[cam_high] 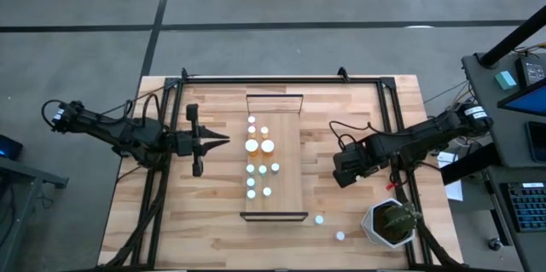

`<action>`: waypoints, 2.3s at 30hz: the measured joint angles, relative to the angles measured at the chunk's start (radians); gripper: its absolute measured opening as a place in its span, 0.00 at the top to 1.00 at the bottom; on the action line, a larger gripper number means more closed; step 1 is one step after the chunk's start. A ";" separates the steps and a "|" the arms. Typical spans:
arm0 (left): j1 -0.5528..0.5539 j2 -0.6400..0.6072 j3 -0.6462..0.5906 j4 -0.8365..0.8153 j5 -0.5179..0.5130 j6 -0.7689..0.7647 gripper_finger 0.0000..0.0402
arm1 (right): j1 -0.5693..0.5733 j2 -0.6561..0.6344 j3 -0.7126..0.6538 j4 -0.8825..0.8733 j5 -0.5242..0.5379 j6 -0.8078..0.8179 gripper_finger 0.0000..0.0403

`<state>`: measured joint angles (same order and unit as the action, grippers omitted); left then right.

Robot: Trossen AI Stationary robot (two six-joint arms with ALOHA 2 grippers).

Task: Pick and place medicine bottles onto shelf by color
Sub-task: Put the yellow pill bottle aligned with the other yellow pill bottle on the shelf

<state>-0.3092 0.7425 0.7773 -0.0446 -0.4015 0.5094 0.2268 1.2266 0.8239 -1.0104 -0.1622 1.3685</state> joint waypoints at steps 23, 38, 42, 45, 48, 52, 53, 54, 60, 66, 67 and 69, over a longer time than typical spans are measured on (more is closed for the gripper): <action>0.001 0.014 0.001 0.011 -0.005 0.003 0.96 | 0.002 0.024 0.008 0.013 0.000 -0.020 0.74; 0.002 -0.006 -0.058 0.026 -0.005 0.000 0.96 | -0.191 0.180 0.522 -0.235 0.010 -0.392 0.74; 0.002 -0.012 -0.064 0.019 -0.005 0.003 0.96 | -0.278 0.298 0.689 -0.296 0.014 -0.585 0.74; 0.002 -0.015 -0.065 0.019 -0.006 0.002 0.96 | -0.335 0.389 0.803 -0.307 0.016 -0.717 0.74; 0.002 -0.021 -0.072 0.018 -0.034 0.003 0.96 | -0.375 0.476 0.914 -0.322 0.016 -0.835 0.74; 0.002 -0.040 -0.085 0.018 -0.073 0.002 0.96 | -0.407 0.576 1.042 -0.331 0.016 -0.938 0.74; 0.002 -0.046 -0.090 0.020 -0.073 0.002 0.96 | -0.413 0.597 1.072 -0.332 0.016 -0.959 0.74; 0.002 -0.056 -0.097 0.020 -0.075 0.003 0.96 | -0.417 0.624 1.103 -0.336 0.016 -0.976 0.74; 0.002 -0.119 -0.136 0.037 -0.077 0.025 0.96 | -0.442 0.750 1.252 -0.345 0.016 -1.042 0.74; 0.002 -0.156 -0.146 0.036 -0.077 0.022 0.96 | -0.455 0.840 1.342 -0.350 0.016 -1.074 0.74; 0.002 -0.157 -0.146 0.035 -0.077 0.022 0.96 | -0.457 0.850 1.349 -0.352 0.017 -1.073 0.74; 0.002 -0.155 -0.146 0.037 -0.076 0.021 0.96 | -0.461 0.866 1.355 -0.353 0.017 -1.078 0.74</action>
<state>-0.3077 0.5877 0.6312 -0.0075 -0.4778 0.5308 -0.2347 2.0929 2.1791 -1.3637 -0.1456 0.2902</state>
